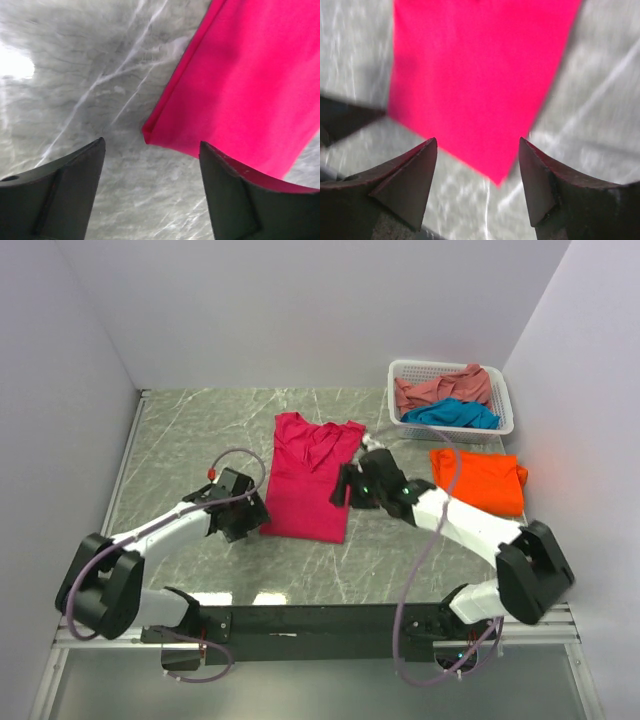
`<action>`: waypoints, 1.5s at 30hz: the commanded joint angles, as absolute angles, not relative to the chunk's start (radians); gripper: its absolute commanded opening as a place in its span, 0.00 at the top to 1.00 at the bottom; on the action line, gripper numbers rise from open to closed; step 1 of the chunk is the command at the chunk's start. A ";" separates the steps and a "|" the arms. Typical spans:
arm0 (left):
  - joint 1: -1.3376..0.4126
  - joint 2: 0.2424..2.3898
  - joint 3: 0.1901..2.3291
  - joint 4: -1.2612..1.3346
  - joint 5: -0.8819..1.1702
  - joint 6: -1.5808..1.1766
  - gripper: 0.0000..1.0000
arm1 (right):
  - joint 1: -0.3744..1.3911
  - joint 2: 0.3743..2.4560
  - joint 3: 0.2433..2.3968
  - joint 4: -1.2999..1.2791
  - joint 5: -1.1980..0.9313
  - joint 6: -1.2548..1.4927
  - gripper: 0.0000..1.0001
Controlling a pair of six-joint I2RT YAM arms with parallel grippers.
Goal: Fold and stack the t-shirts
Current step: Fold the tshirt
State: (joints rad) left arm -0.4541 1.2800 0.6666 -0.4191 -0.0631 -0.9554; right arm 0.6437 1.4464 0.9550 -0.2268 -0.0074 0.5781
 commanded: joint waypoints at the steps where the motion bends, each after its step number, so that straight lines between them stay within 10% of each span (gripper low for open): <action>1: -0.456 1.328 0.689 -0.334 0.012 -0.933 0.23 | 0.650 1.333 0.765 -0.153 -0.110 0.684 0.28; 13: -0.457 1.459 0.634 -0.261 0.049 -0.937 0.64 | 0.657 1.310 0.584 -0.025 -0.245 0.758 0.48; 17: -0.457 1.476 0.623 -0.253 0.058 -0.934 0.99 | 0.681 1.391 0.604 -0.006 -0.249 0.758 0.51; 22: -0.457 1.450 0.598 -0.250 0.052 -0.934 0.99 | 0.695 1.514 0.653 -0.003 -0.259 0.759 0.59; 27: -0.457 1.370 0.569 -0.273 0.035 -0.943 0.99 | 0.727 1.514 0.658 -0.020 -0.261 0.767 1.00; 45: -0.568 0.825 0.712 -0.605 -0.170 -1.032 0.99 | 0.694 1.031 0.659 -0.333 -0.276 0.681 1.00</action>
